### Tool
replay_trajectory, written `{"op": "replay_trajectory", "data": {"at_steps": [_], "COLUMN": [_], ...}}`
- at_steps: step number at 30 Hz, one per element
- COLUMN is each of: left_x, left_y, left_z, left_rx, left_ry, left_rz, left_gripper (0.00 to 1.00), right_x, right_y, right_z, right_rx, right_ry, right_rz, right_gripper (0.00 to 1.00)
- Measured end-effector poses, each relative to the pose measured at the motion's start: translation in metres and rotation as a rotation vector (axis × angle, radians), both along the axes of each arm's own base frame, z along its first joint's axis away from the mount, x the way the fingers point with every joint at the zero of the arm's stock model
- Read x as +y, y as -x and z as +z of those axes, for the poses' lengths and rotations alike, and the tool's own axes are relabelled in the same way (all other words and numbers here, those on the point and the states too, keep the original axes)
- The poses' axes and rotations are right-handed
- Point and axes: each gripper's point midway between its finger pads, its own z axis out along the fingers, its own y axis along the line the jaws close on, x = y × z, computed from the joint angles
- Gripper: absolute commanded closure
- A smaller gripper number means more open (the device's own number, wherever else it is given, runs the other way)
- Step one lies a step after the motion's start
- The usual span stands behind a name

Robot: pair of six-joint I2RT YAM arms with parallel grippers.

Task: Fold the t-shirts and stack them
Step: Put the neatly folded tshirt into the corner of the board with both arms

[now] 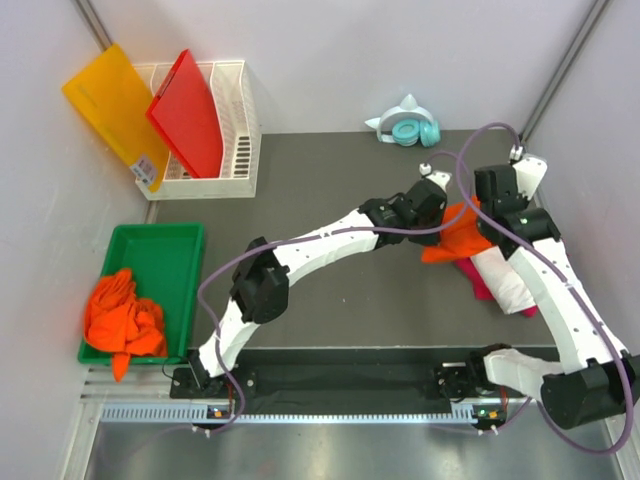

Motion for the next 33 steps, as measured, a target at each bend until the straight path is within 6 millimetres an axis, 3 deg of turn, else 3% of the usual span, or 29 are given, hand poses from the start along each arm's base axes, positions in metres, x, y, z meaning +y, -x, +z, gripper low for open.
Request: {"op": "replay_trajectory", "data": {"at_steps": [8,15,22,27,33], "left_x": [-0.024,-0.036,-0.039,-0.035,-0.039], "left_y": [0.027,0.033,0.030,0.026,0.016], "left_z": [-0.005,-0.010,-0.016,-0.022,-0.005], "left_rx": [-0.024,-0.012,-0.007,-0.034,-0.085], "left_ry": [-0.009,0.006,0.013,0.023,0.071], "left_rz": [-0.084,-0.110,-0.099,-0.075,-0.058], "left_gripper": [1.00,1.00,1.00,1.00,1.00], "right_x": [-0.019,-0.032,-0.041,-0.033,-0.032], "right_y": [0.027,0.028,0.012,-0.015,-0.038], "right_z": [0.000,-0.006,-0.021,-0.009,0.010], "right_rx": [-0.022,-0.003,0.056,0.045,0.020], "right_ry": [0.006,0.016,0.018,0.002,0.019], "right_rz": [-0.058,-0.112,-0.146,-0.104,-0.088], "right_gripper": [1.00,1.00,1.00,1.00,1.00]}}
